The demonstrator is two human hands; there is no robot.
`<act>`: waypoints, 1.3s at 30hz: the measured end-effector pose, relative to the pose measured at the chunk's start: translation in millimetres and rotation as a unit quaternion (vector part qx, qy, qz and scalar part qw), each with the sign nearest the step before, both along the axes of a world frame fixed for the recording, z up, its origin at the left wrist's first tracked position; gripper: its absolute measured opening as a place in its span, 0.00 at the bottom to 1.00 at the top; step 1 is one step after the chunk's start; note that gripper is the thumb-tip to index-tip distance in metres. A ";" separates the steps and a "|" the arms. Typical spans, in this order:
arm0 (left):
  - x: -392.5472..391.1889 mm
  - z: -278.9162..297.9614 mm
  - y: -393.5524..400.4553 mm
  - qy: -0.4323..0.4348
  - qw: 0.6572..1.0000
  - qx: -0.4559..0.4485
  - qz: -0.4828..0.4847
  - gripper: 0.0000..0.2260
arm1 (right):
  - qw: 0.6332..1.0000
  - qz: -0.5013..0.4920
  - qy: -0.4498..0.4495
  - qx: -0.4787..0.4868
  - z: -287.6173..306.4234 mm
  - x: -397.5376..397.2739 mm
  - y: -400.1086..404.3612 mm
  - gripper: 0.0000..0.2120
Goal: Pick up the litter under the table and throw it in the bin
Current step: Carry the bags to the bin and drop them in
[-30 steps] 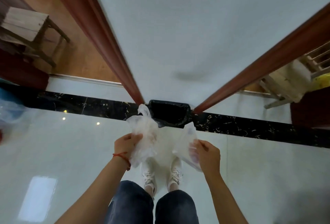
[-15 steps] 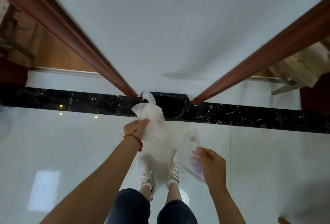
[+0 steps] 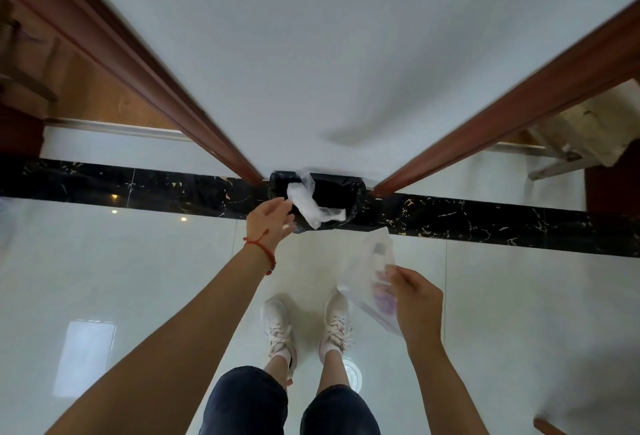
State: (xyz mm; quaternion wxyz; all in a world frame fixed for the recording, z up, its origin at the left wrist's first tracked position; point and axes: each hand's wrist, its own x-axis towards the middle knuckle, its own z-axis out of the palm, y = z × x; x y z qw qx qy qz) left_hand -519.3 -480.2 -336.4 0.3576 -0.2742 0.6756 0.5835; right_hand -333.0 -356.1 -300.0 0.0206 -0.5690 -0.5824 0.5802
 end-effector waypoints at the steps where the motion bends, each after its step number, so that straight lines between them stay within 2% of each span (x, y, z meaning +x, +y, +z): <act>1: 2.5 -1.1 -3.5 0.018 0.999 -0.020 -0.033 0.15 | 1.000 0.003 -0.002 0.002 -0.4 -1.4 -0.1 0.11; 3: 8.7 -0.3 -11.1 0.075 0.988 -0.073 -0.118 0.15 | 1.000 0.013 -0.009 0.005 -2.5 -4.4 -0.5 0.11; 5: 15.3 -0.1 -20.5 0.147 0.955 -0.137 -0.219 0.15 | 0.999 0.026 -0.019 0.006 -6.1 -9.2 -1.2 0.12; 10: 25.3 -4.8 -45.1 0.275 0.828 -0.235 -0.428 0.19 | 0.998 0.051 -0.049 -0.001 -25.9 -30.1 -0.4 0.08; 13: 25.1 -7.9 -55.9 0.311 0.769 -0.265 -0.491 0.20 | 0.996 0.074 -0.056 -0.003 -41.6 -47.8 -0.1 0.08; 16: 23.8 -12.6 -62.6 0.351 0.737 -0.276 -0.508 0.19 | 0.995 0.080 -0.059 0.009 -58.6 -67.8 2.2 0.08; 21: 19.3 -18.9 -67.0 0.354 0.739 -0.283 -0.498 0.22 | 0.994 0.089 -0.053 0.014 -79.8 -102.4 5.4 0.11; 28: 14.7 -22.9 -70.5 0.351 0.758 -0.282 -0.472 0.21 | 0.993 0.119 -0.025 0.007 -106.6 -146.3 14.9 0.07; 29: 14.6 -22.8 -71.3 0.353 0.757 -0.283 -0.472 0.20 | 0.993 0.110 -0.031 -0.005 -112.0 -147.2 16.5 0.06; 32: 14.8 -21.7 -72.4 0.359 0.751 -0.284 -0.475 0.20 | 0.997 0.040 -0.055 -0.042 -131.3 -133.0 25.5 0.13; 34: 15.8 -20.2 -72.3 0.366 0.746 -0.282 -0.480 0.22 | 0.997 0.021 -0.058 -0.052 -133.0 -120.2 27.6 0.08; 35: 16.7 -20.0 -72.4 0.368 0.744 -0.281 -0.483 0.23 | 0.997 0.022 -0.059 -0.050 -128.1 -115.6 26.5 0.10; 39: 22.4 -19.7 -72.5 0.359 0.736 -0.284 -0.498 0.23 | 0.992 0.114 -0.057 0.026 -103.5 -101.8 15.4 0.15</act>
